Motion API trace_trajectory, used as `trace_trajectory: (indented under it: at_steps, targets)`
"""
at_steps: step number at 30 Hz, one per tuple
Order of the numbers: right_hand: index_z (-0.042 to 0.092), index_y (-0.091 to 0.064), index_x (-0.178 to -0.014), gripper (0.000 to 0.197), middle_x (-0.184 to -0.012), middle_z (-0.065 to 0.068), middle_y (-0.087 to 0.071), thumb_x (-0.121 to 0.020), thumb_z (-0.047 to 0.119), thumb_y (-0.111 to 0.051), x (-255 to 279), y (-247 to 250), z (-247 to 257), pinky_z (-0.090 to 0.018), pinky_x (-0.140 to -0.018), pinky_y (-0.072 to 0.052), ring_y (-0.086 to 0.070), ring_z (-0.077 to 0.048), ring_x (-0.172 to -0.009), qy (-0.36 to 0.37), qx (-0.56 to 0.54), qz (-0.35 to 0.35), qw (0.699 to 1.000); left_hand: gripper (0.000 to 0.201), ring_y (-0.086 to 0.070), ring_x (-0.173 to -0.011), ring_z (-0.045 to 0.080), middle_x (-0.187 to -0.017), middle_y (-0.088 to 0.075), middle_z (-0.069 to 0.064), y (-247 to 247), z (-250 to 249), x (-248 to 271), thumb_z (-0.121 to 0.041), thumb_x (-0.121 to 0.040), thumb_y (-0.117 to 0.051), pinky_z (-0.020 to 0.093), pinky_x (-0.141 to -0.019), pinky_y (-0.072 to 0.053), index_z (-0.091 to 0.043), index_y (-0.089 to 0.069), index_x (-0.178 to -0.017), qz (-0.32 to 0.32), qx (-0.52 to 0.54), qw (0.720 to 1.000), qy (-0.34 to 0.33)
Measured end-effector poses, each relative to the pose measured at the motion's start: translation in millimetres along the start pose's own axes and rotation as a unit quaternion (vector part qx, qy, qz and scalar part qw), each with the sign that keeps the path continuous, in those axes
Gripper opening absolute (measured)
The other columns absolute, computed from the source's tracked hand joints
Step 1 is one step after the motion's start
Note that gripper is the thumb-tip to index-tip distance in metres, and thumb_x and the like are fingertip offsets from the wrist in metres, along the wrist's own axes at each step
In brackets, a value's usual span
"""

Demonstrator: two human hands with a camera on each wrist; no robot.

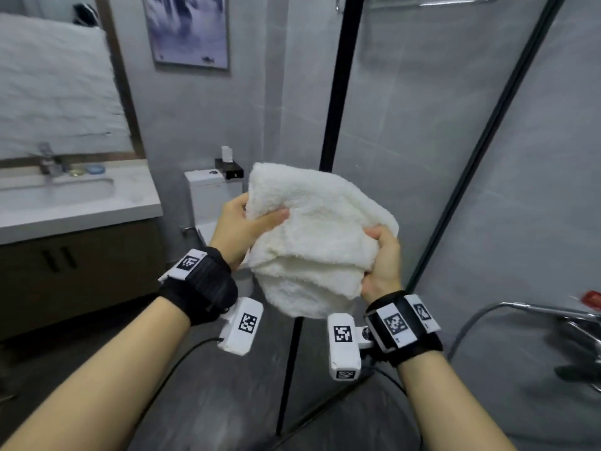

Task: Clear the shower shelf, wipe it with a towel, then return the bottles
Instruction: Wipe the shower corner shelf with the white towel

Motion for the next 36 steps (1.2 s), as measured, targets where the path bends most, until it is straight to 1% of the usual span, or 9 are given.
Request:
trace_trajectory:
  at_steps: [2, 5, 11, 18, 21, 24, 29, 32, 36]
  targets:
    - [0.001, -0.050, -0.124, 0.060, -0.115, -0.015, -0.052, -0.064, 0.012, -0.051, -2, -33, -26, -0.047, -0.092, -0.045, -0.053, -0.032, -0.105, -0.003, -0.003, 0.016, 1.000, 0.022, -0.071, -0.085, 0.011, -0.090, -0.076, -0.006, 41, -4, 3, -0.017, -0.071, -0.078, 0.021, -0.066, -0.055, -0.019, -0.069, -0.091, -0.032, -0.011, 0.999, -0.001]
    - [0.009, -0.053, -0.109, 0.047, -0.109, -0.015, -0.052, -0.062, 0.011, -0.051, -3, -82, -63, -0.049, -0.091, -0.043, -0.053, -0.033, -0.102, -0.003, -0.005, 0.053, 0.999, 0.026, -0.071, -0.089, 0.016, -0.094, -0.075, 0.000, 100, -9, 7, -0.018, -0.071, -0.078, 0.025, -0.068, -0.056, -0.012, -0.069, -0.095, -0.081, -0.024, 0.996, 0.008]
    - [0.009, -0.054, -0.108, 0.051, -0.108, -0.015, -0.053, -0.057, 0.013, -0.053, -8, -154, -141, -0.055, -0.101, -0.040, -0.054, -0.033, -0.101, -0.050, 0.003, 0.057, 0.997, 0.019, -0.071, -0.079, 0.010, -0.082, -0.075, -0.006, 195, -9, 15, -0.016, -0.073, -0.077, 0.019, -0.060, -0.054, -0.011, -0.069, -0.089, -0.151, -0.068, 0.986, 0.022]
    - [0.010, -0.056, -0.103, 0.046, -0.103, -0.015, -0.055, -0.057, 0.013, -0.055, -40, -199, -212, -0.047, -0.086, -0.046, -0.056, -0.032, -0.094, -0.107, 0.025, 0.047, 0.993, 0.016, -0.069, -0.071, 0.004, -0.076, -0.074, -0.009, 264, 18, 2, -0.016, -0.071, -0.079, 0.017, -0.055, -0.052, -0.015, -0.068, -0.082, -0.219, -0.097, 0.970, 0.044]
    - [0.011, -0.052, -0.096, 0.040, -0.099, -0.013, -0.052, -0.056, 0.012, -0.054, -65, -216, -240, -0.044, -0.080, -0.044, -0.054, -0.030, -0.090, -0.124, 0.030, 0.049, 0.991, 0.022, -0.069, -0.070, 0.006, -0.079, -0.074, -0.005, 291, 38, -14, -0.017, -0.069, -0.080, 0.019, -0.056, -0.052, -0.008, -0.068, -0.085, -0.243, -0.107, 0.962, 0.055]
    - [0.011, -0.057, -0.094, 0.037, -0.094, -0.014, -0.056, -0.057, 0.011, -0.054, -101, -234, -266, -0.044, -0.078, -0.047, -0.057, -0.030, -0.086, -0.127, 0.040, 0.041, 0.990, 0.037, -0.065, -0.077, 0.017, -0.091, -0.072, 0.011, 316, 61, -43, -0.020, -0.068, -0.081, 0.034, -0.068, -0.055, 0.004, -0.065, -0.092, -0.279, -0.122, 0.950, 0.076]
    - [0.012, -0.057, -0.092, 0.033, -0.094, -0.016, -0.056, -0.059, 0.010, -0.053, -172, -267, -299, -0.047, -0.085, -0.048, -0.056, -0.030, -0.087, -0.136, 0.060, 0.040, 0.988, 0.041, -0.063, -0.079, 0.019, -0.096, -0.070, 0.021, 348, 94, -103, -0.020, -0.069, -0.081, 0.041, -0.076, -0.054, 0.007, -0.063, -0.094, -0.301, -0.125, 0.940, 0.103]
    - [0.011, -0.057, -0.090, 0.029, -0.093, -0.015, -0.056, -0.061, 0.008, -0.053, -210, -285, -318, -0.044, -0.080, -0.048, -0.056, -0.029, -0.085, -0.140, 0.074, 0.046, 0.986, 0.042, -0.059, -0.072, 0.016, -0.085, -0.068, 0.018, 371, 109, -132, -0.022, -0.068, -0.081, 0.037, -0.067, -0.051, 0.010, -0.061, -0.085, -0.319, -0.127, 0.932, 0.114]
    - [0.011, -0.058, -0.080, 0.017, -0.092, -0.015, -0.056, -0.066, 0.004, -0.052, -247, -303, -344, -0.046, -0.081, -0.048, -0.055, -0.030, -0.086, -0.146, 0.097, 0.049, 0.983, 0.036, -0.047, -0.059, 0.014, -0.064, -0.052, 0.008, 398, 134, -163, -0.028, -0.066, -0.082, 0.029, -0.054, -0.038, -0.007, -0.052, -0.067, -0.339, -0.136, 0.919, 0.152]
Point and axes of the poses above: each hand's wrist, its own x-axis away from the middle knuckle, its own y-axis out of the back of the hand, z = x × y, the point moved 3 cm from there along -x, towards the middle knuckle
